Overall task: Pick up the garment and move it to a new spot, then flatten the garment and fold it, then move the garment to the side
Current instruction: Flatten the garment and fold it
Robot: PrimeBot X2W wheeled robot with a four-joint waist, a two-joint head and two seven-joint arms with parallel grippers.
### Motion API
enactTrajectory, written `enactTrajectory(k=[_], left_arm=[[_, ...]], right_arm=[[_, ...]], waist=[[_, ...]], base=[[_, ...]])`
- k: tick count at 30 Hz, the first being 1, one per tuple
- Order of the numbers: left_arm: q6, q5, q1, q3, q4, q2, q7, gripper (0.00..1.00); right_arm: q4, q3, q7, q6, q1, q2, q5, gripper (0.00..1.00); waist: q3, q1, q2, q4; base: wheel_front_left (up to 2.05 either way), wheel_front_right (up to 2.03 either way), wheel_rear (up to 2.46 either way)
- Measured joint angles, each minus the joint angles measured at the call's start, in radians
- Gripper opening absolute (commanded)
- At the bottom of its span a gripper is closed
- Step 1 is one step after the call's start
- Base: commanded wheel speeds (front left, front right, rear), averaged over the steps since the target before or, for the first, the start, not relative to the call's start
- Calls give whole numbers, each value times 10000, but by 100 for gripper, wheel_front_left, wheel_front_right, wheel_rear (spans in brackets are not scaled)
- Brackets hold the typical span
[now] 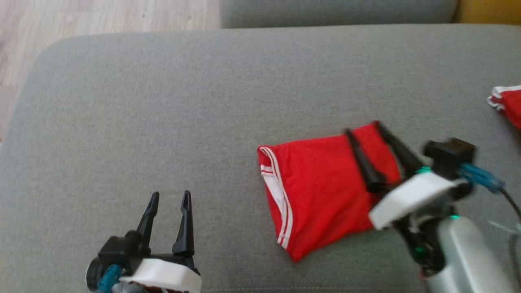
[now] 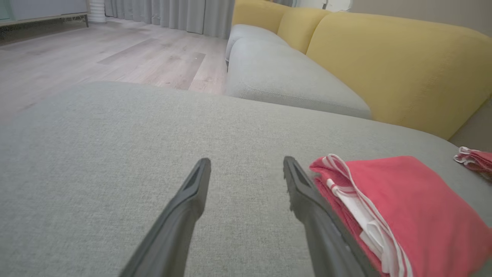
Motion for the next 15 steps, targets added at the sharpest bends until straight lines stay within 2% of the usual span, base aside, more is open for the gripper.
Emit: enactTrajectory(k=[5, 10, 15], left_arm=[[-86, 90, 56, 107, 46, 0, 0, 100], [-161, 268, 481, 295, 119, 2, 0, 100], [-251, 449, 759, 529, 242, 2, 0, 100]], right_arm=[[368, -874, -1392, 0, 714, -675, -1356, 100], [1037, -1712, -2824, 0, 1751, -696, -2059, 100], [1448, -2052, -3730, 0, 2339, -685, -2410, 100]], waist=[[-370, 0, 0, -203], [-851, 0, 0, -248], [-1179, 0, 0, -178]], base=[[0, 0, 0], [0, 0, 0], [0, 0, 0]])
